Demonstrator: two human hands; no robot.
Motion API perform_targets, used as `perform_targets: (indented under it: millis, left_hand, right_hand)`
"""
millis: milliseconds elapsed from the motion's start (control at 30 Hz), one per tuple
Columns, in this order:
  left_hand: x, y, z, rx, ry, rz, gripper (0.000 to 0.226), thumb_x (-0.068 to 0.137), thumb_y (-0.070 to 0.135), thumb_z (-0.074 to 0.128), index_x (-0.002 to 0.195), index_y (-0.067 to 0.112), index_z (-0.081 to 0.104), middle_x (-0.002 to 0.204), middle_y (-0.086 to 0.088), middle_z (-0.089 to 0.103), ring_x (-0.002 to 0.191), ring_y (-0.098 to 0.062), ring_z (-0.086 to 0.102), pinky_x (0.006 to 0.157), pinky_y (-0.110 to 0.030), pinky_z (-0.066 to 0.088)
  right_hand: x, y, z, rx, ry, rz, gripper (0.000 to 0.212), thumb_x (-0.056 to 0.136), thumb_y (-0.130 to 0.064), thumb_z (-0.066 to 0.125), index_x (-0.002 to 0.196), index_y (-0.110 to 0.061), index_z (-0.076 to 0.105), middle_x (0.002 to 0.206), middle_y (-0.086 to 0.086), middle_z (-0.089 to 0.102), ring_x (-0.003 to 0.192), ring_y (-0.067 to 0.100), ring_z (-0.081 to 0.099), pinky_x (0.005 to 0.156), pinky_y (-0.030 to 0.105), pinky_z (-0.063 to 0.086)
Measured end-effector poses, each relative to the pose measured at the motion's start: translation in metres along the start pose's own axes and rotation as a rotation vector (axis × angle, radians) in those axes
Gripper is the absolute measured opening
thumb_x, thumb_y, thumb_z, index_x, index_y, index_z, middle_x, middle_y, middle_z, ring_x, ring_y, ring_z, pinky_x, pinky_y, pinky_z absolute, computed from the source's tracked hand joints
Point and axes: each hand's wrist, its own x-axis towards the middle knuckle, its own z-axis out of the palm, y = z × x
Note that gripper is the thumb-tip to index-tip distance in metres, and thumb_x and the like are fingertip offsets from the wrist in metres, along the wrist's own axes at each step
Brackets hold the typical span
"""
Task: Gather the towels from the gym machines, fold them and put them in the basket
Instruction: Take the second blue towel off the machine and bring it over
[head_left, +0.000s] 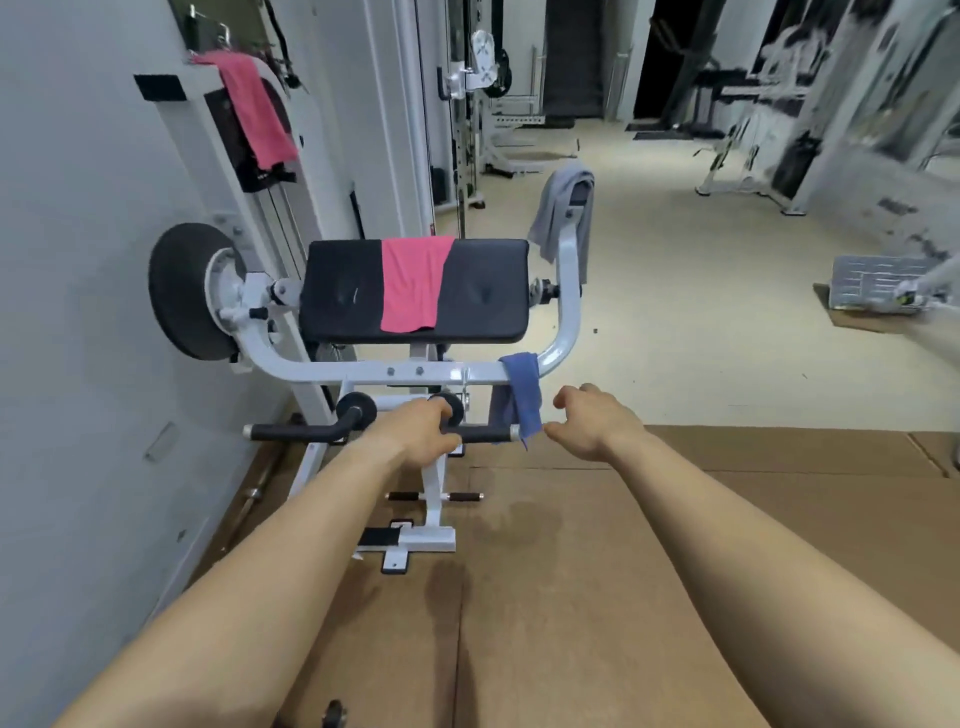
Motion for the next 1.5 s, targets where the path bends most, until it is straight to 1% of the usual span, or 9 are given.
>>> perform_targets:
  millis: [200, 400, 533, 800, 867, 1033, 1167, 1333, 1500]
  left_hand:
    - [0.1, 0.031, 0.003, 0.033, -0.003, 0.005, 0.041, 0.089, 0.038, 0.062, 0.125, 0.019, 0.057, 0.124, -0.004, 0.062, 0.106, -0.023, 0.06, 0.094, -0.041, 0.05]
    - [0.227, 0.039, 0.02, -0.025, -0.037, -0.014, 0.047, 0.093, 0.038, 0.059, 0.135, 0.02, 0.05, 0.13, -0.003, 0.057, 0.099, -0.019, 0.057, 0.089, -0.035, 0.049]
    - [0.321, 0.047, 0.043, -0.141, -0.074, -0.061, 0.054, 0.094, 0.036, 0.059, 0.142, 0.017, 0.042, 0.142, -0.003, 0.048, 0.117, -0.025, 0.056, 0.096, -0.039, 0.048]
    - [0.436, 0.054, 0.093, -0.324, -0.036, -0.351, 0.071, 0.082, 0.033, 0.07, 0.142, 0.018, 0.035, 0.142, -0.007, 0.034, 0.113, -0.033, 0.052, 0.084, -0.043, 0.051]
    - [0.449, 0.056, 0.104, -0.364, -0.008, -0.432, 0.072, 0.081, 0.043, 0.07, 0.141, 0.021, 0.037, 0.137, -0.008, 0.036, 0.111, -0.035, 0.053, 0.082, -0.043, 0.052]
    - [0.466, 0.072, 0.13, -0.388, 0.046, -0.576, 0.063, 0.074, 0.061, 0.07, 0.121, 0.027, 0.044, 0.122, -0.001, 0.037, 0.098, -0.029, 0.056, 0.072, -0.037, 0.047]
    - [0.474, 0.09, 0.133, -0.24, 0.145, -0.698, 0.045, 0.076, 0.036, 0.071, 0.113, 0.03, 0.048, 0.116, -0.002, 0.044, 0.096, -0.027, 0.054, 0.07, -0.037, 0.045]
    - [0.474, 0.11, 0.129, -0.452, 0.266, -0.821, 0.022, 0.081, 0.018, 0.064, 0.098, 0.026, 0.052, 0.1, 0.0, 0.054, 0.087, -0.025, 0.057, 0.071, -0.039, 0.05]
    - [0.459, 0.141, 0.125, -0.551, 0.353, -0.962, 0.019, 0.082, 0.003, 0.049, 0.087, 0.019, 0.058, 0.086, -0.005, 0.065, 0.081, -0.026, 0.06, 0.068, -0.036, 0.049]
  right_hand:
    - [0.083, 0.056, -0.01, 0.097, 0.019, 0.046, 0.048, 0.094, -0.038, 0.051, 0.138, -0.019, 0.051, 0.139, 0.008, 0.048, 0.12, 0.028, 0.054, 0.097, 0.042, 0.048]
    - [0.196, 0.087, -0.002, 0.112, -0.033, 0.047, 0.049, 0.095, -0.037, 0.052, 0.14, -0.019, 0.049, 0.141, 0.006, 0.048, 0.119, 0.027, 0.056, 0.096, 0.043, 0.049]
    - [0.283, 0.1, 0.008, 0.146, -0.059, 0.006, 0.047, 0.095, -0.032, 0.051, 0.139, -0.016, 0.05, 0.138, 0.007, 0.053, 0.118, 0.026, 0.056, 0.096, 0.041, 0.049]
    - [0.401, 0.113, 0.03, 0.214, -0.198, -0.121, 0.028, 0.094, -0.019, 0.05, 0.117, -0.007, 0.062, 0.116, 0.012, 0.062, 0.102, 0.031, 0.061, 0.084, 0.038, 0.051]
    - [0.422, 0.118, 0.038, 0.167, -0.223, -0.193, 0.021, 0.093, -0.016, 0.049, 0.108, -0.007, 0.062, 0.11, 0.01, 0.056, 0.096, 0.031, 0.058, 0.075, 0.035, 0.047]
    - [0.47, 0.127, 0.054, -0.252, -0.104, -0.497, 0.031, 0.09, -0.016, 0.05, 0.119, -0.014, 0.061, 0.123, 0.007, 0.051, 0.115, 0.032, 0.048, 0.097, 0.042, 0.032]
    - [0.497, 0.129, 0.063, -0.313, -0.116, -0.701, 0.03, 0.09, -0.016, 0.048, 0.117, -0.016, 0.061, 0.122, 0.007, 0.056, 0.115, 0.032, 0.049, 0.1, 0.046, 0.028]
    - [0.519, 0.135, 0.061, -0.357, -0.457, -0.801, 0.042, 0.094, -0.032, 0.047, 0.134, -0.02, 0.05, 0.131, 0.006, 0.053, 0.121, 0.03, 0.047, 0.098, 0.044, 0.028]
    - [0.524, 0.146, 0.062, -0.152, -0.451, -0.884, 0.041, 0.097, -0.029, 0.044, 0.137, -0.028, 0.048, 0.137, 0.002, 0.05, 0.123, 0.028, 0.046, 0.097, 0.041, 0.03]
